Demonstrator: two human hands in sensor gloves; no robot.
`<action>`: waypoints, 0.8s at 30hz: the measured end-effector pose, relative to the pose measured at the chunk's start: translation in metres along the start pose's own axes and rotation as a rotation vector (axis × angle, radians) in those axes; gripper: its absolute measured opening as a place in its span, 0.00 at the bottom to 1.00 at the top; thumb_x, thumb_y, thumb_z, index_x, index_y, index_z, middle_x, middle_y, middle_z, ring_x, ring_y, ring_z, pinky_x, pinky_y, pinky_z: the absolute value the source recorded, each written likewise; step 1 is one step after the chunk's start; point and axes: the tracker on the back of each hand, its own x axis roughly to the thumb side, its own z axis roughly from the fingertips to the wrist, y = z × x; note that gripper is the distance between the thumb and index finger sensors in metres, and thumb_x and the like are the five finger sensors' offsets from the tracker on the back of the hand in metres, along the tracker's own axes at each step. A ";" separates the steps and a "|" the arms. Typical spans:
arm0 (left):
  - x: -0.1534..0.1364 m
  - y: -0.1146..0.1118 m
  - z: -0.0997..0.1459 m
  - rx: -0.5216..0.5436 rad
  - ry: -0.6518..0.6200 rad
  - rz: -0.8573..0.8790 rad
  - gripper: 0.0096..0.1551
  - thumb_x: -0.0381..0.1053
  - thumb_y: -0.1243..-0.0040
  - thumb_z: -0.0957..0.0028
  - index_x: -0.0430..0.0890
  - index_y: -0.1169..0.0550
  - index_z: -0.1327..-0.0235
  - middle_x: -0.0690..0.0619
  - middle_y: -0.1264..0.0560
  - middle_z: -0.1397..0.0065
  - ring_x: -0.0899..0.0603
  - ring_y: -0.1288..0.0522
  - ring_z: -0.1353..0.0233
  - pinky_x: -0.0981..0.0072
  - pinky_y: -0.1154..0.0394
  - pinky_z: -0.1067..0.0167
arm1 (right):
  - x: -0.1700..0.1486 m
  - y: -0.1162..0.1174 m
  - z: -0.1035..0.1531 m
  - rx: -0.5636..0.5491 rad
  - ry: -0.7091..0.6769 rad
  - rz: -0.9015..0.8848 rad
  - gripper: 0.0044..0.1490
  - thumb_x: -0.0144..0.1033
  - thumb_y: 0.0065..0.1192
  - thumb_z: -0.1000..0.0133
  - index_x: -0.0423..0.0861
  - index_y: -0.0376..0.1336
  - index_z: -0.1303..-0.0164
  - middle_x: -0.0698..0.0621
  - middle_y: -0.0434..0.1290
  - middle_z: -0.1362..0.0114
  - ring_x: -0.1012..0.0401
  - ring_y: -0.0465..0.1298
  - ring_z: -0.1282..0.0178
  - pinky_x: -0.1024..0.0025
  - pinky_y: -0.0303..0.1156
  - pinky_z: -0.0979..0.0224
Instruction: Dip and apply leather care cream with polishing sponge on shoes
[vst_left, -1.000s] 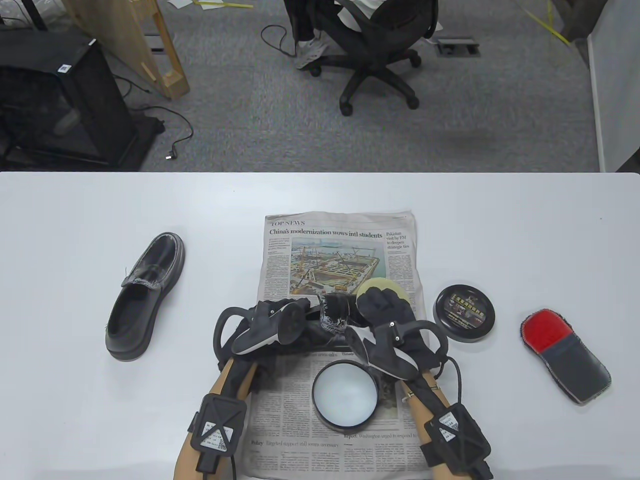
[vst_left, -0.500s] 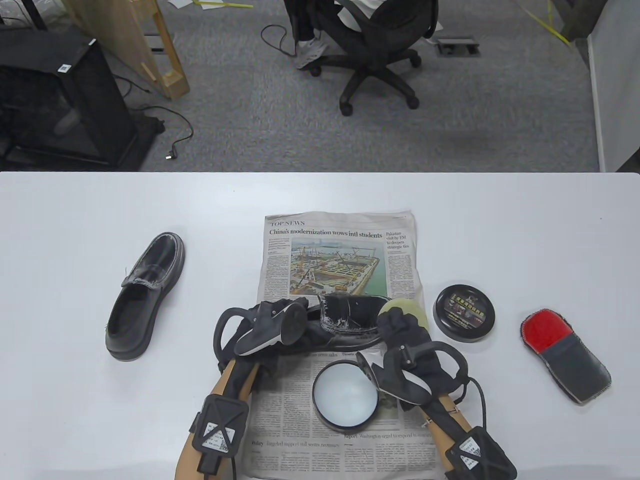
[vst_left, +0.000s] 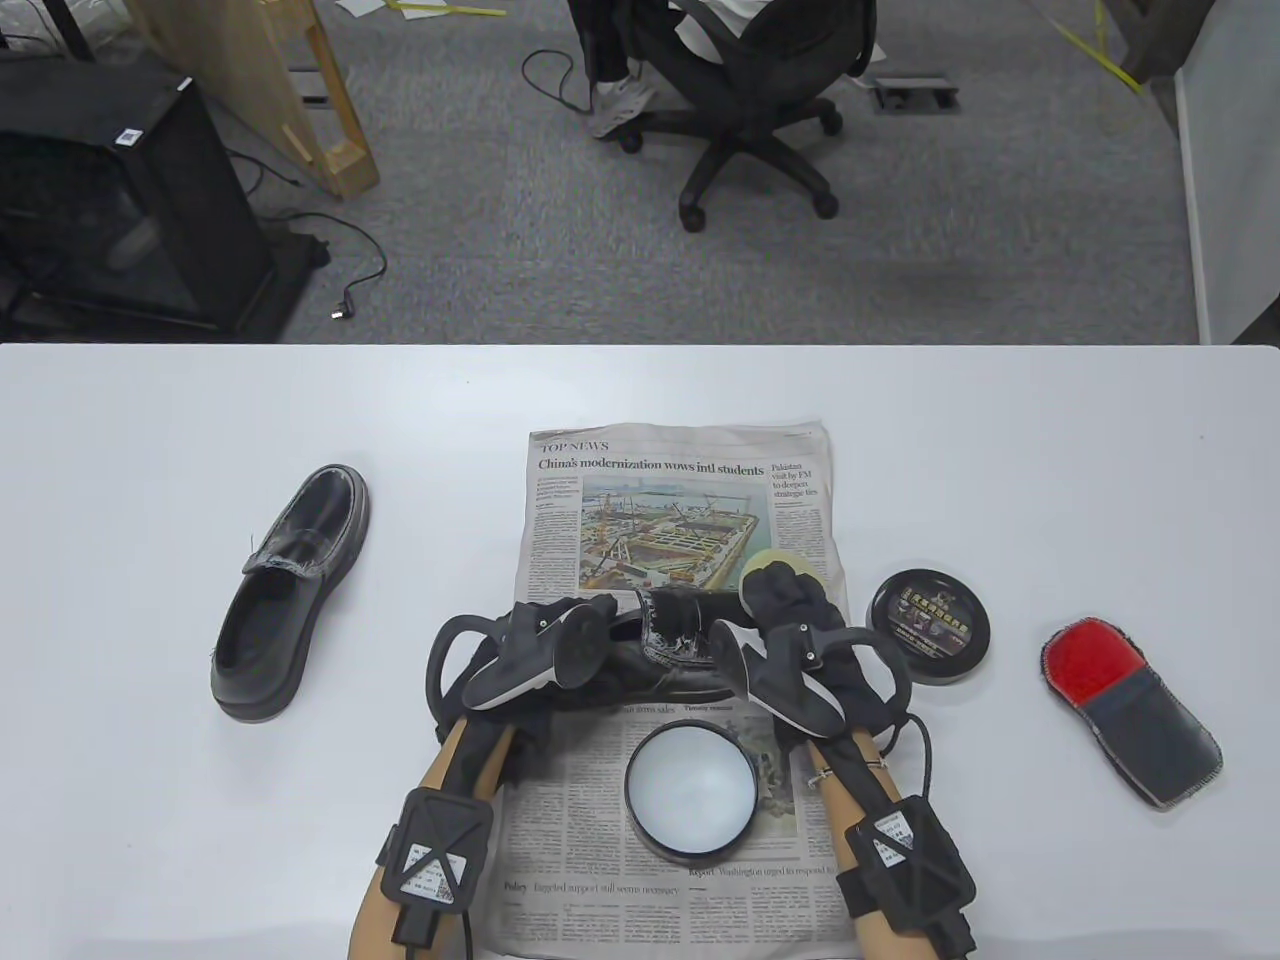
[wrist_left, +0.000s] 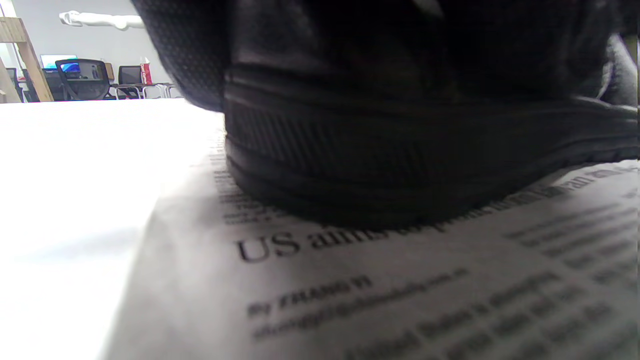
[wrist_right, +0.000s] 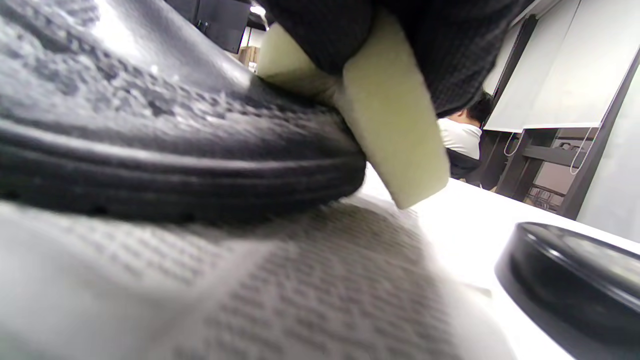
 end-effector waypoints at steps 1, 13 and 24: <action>0.000 0.000 0.000 0.001 0.001 -0.010 0.53 0.73 0.38 0.67 0.60 0.34 0.22 0.57 0.24 0.21 0.46 0.24 0.26 0.53 0.24 0.31 | -0.001 0.000 0.005 0.001 -0.015 0.035 0.28 0.29 0.57 0.38 0.56 0.56 0.27 0.52 0.65 0.20 0.53 0.77 0.27 0.68 0.80 0.32; 0.001 0.000 0.000 0.002 -0.007 0.004 0.52 0.72 0.38 0.67 0.60 0.33 0.22 0.58 0.24 0.21 0.46 0.24 0.25 0.52 0.25 0.29 | 0.028 -0.021 0.036 -0.136 -0.183 0.053 0.28 0.31 0.58 0.38 0.57 0.57 0.27 0.54 0.65 0.20 0.52 0.74 0.24 0.64 0.77 0.28; 0.001 0.000 0.001 0.011 0.006 -0.008 0.53 0.72 0.38 0.67 0.60 0.33 0.22 0.57 0.24 0.22 0.46 0.23 0.26 0.53 0.24 0.31 | 0.001 0.000 -0.006 0.024 -0.002 0.040 0.29 0.31 0.56 0.37 0.57 0.54 0.25 0.53 0.65 0.19 0.54 0.76 0.25 0.69 0.80 0.30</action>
